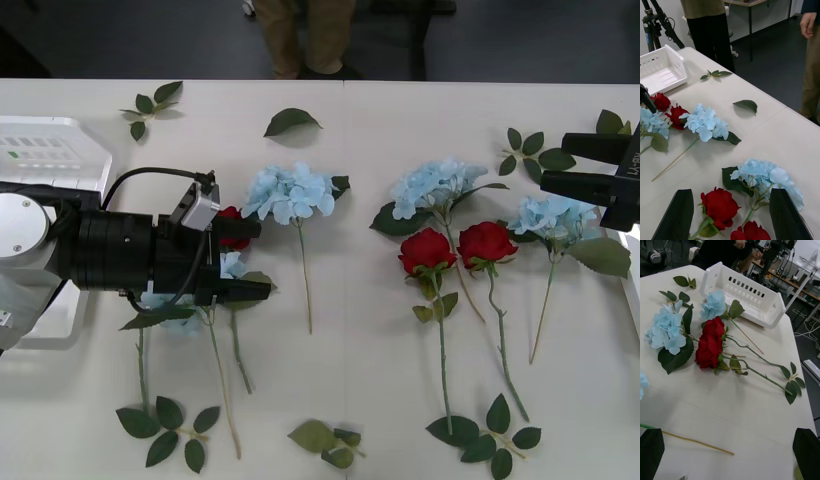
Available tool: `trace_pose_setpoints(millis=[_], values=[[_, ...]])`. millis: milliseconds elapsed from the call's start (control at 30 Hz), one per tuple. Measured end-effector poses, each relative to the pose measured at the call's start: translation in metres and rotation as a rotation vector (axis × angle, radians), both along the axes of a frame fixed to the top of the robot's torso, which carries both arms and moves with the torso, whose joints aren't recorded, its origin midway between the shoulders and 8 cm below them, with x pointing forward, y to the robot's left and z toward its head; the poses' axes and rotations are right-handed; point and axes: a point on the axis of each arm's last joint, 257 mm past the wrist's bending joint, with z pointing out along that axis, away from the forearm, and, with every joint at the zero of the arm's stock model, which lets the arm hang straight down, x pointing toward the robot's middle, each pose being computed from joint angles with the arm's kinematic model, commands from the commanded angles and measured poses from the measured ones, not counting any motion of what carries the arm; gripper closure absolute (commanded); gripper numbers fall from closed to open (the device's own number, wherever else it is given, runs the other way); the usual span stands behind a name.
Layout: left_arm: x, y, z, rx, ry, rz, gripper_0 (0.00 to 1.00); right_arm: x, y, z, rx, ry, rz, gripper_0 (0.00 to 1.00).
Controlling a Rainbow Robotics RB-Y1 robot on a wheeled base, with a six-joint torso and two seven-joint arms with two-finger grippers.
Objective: Place the red flowers into the right box and the blue flowers into the left box. If a person shows an open palm, hand one flower to the person first, then continue sorting.
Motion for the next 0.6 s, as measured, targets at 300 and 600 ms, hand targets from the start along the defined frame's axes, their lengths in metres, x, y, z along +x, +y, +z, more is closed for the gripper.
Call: trace_pose_setpoints(millis=[300,600], values=[[-0.017,0.001,-0.011,-0.017,0.072,-0.043,0.00,-0.001,0.004,-0.015,0.069,0.028,-0.026,0.41],[-0.025,0.029,0.014,0.126,0.024,-0.188,0.00,0.021,-0.070,-0.044,0.076,0.117,-0.196,0.41]])
